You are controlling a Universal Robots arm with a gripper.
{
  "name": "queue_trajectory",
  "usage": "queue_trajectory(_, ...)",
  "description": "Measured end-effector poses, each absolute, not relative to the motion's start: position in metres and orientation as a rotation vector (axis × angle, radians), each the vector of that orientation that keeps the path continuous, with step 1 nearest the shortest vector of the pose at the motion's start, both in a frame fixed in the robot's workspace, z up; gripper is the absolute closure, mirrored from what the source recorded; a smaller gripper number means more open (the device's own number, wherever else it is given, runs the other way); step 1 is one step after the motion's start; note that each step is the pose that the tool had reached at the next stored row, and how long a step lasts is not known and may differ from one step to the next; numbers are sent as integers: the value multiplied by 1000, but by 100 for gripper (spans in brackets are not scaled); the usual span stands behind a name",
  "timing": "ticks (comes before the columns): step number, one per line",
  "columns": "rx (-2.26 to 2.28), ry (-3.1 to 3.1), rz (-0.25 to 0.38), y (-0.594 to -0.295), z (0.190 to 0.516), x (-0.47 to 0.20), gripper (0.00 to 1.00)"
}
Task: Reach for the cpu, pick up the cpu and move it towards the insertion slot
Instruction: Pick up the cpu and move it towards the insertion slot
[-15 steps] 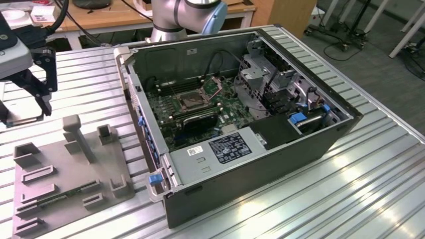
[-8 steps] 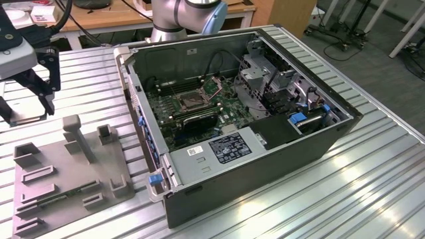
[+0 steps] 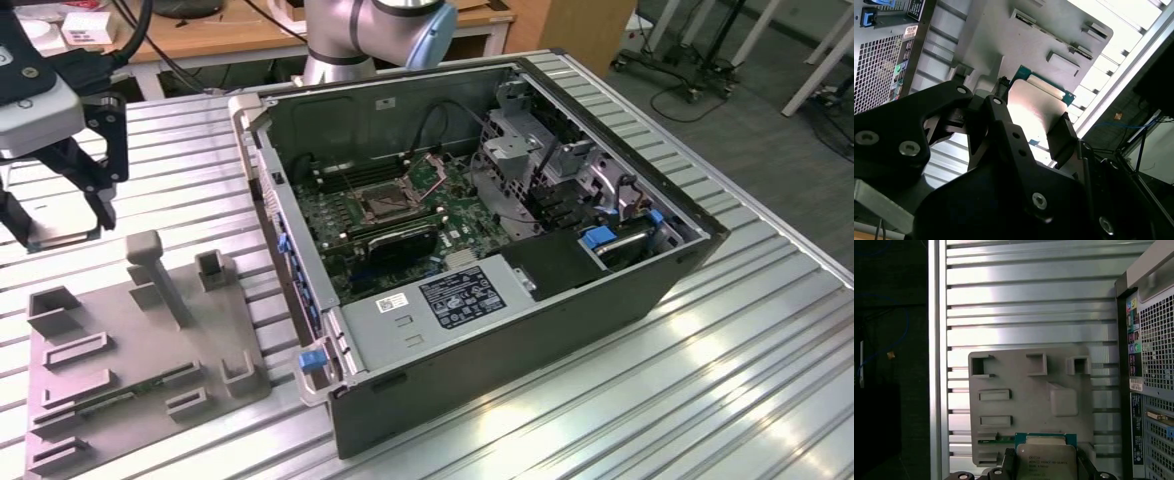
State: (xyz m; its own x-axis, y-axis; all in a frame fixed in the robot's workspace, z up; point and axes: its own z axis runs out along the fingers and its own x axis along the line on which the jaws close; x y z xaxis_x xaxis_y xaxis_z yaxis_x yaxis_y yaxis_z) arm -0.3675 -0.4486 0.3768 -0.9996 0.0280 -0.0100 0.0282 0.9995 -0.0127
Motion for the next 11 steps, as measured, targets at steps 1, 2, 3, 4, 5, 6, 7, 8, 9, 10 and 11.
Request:
queue_trajectory(1,44,3131,-20,-449,377,-367,45)
queue_trajectory(2,44,3131,-20,-449,377,-367,45)
queue_trajectory(3,44,3131,-20,-449,377,-366,45)
queue_trajectory(4,44,3131,-20,-449,377,-366,45)
queue_trajectory(5,44,3131,-20,-449,377,-366,45)
queue_trajectory(6,44,3131,-20,-449,377,-366,45)
queue_trajectory(7,44,3131,-20,-449,377,-366,45)
queue_trajectory(8,44,3131,-20,-449,377,-366,45)
queue_trajectory(9,44,3131,-20,-449,377,-366,45)
queue_trajectory(10,44,3131,-20,-449,377,-366,45)
queue_trajectory(11,44,3131,-20,-449,377,-366,45)
